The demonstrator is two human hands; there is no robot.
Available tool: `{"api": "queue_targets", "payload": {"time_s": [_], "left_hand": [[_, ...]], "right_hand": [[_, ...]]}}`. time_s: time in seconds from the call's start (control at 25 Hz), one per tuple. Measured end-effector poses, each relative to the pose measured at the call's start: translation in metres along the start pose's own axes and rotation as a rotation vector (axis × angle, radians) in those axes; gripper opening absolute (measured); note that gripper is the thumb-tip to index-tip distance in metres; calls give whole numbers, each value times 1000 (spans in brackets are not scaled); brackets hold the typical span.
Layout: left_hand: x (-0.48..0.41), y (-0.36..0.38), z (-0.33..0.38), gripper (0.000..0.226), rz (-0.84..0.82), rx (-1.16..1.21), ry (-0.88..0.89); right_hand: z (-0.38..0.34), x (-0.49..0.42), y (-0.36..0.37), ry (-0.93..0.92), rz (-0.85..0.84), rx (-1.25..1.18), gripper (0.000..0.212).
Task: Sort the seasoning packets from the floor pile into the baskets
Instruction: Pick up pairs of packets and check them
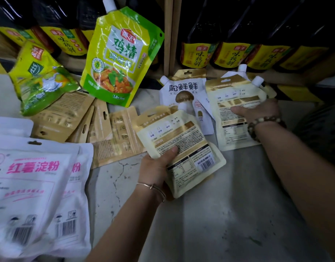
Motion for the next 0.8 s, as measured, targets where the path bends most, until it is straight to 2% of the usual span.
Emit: {"api": "queue_targets", "payload": {"time_s": [0.16, 0.32, 0.44, 0.6, 0.8], "left_hand": [[2, -6, 10, 18, 15, -98, 64], [8, -10, 28, 23, -3, -148, 129], [18, -8, 43, 18, -10, -129, 198], [41, -6, 73, 12, 30, -141, 354], [84, 0, 119, 21, 12, -102, 519]], "right_hand": [[-10, 21, -4, -148, 39, -56, 70], [-28, 50, -19, -297, 80, -163, 58], [-45, 72, -36, -369, 116, -261, 47], [-70, 100, -60, -422, 140, -391, 45], [-103, 145, -98, -510, 218, -557, 43]]}}
Point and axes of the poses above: each hand's wrist, its own x-axis away from the middle knuckle, its own y-axis out of the palm, z = x × y, the point moved 4 cm from there along -x, towards the middle knuckle, and after that the axes turned 6 degrees about -y, right-handed, at the moved point
